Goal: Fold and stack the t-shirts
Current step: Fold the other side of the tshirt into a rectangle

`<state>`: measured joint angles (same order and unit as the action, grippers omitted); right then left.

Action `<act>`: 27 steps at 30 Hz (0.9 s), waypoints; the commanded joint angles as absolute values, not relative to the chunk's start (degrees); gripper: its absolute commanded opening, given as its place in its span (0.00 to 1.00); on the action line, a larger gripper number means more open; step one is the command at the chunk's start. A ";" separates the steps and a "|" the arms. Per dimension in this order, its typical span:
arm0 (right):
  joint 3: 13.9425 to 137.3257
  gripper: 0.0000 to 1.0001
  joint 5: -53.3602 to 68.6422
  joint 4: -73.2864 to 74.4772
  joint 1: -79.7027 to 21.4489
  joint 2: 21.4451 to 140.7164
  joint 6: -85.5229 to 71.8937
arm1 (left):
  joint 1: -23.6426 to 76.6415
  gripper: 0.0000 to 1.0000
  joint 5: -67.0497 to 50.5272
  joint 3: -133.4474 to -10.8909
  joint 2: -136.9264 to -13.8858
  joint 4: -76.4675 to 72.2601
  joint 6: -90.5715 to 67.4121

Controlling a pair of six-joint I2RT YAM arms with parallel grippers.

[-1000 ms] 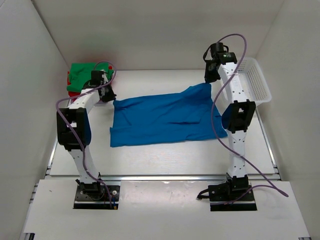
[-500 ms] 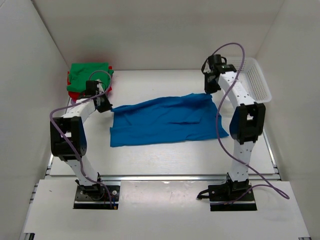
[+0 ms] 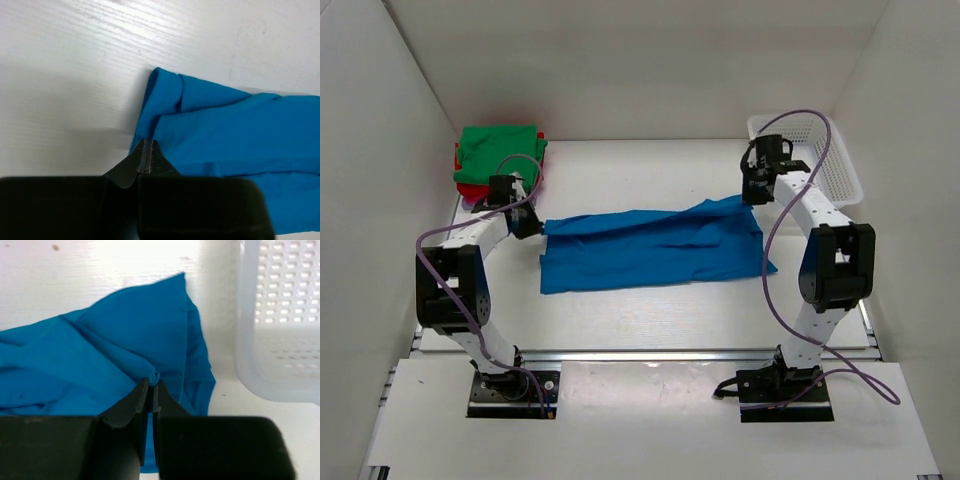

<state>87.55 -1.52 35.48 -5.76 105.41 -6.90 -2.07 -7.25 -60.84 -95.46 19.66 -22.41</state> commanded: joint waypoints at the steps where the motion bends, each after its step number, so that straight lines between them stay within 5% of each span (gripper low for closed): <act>1: 84.03 0.00 -0.88 29.98 -3.78 100.73 -5.63 | -2.20 0.00 -8.44 -59.24 -91.68 18.90 -21.27; 27: 71.46 0.00 0.62 25.57 -2.98 94.75 -7.56 | -0.80 0.00 -6.33 -53.08 -87.18 22.14 -21.89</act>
<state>71.88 2.50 27.35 -1.89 99.02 -6.61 -1.26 -6.66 -52.53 -89.41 22.22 -21.91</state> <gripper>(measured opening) 0.028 0.022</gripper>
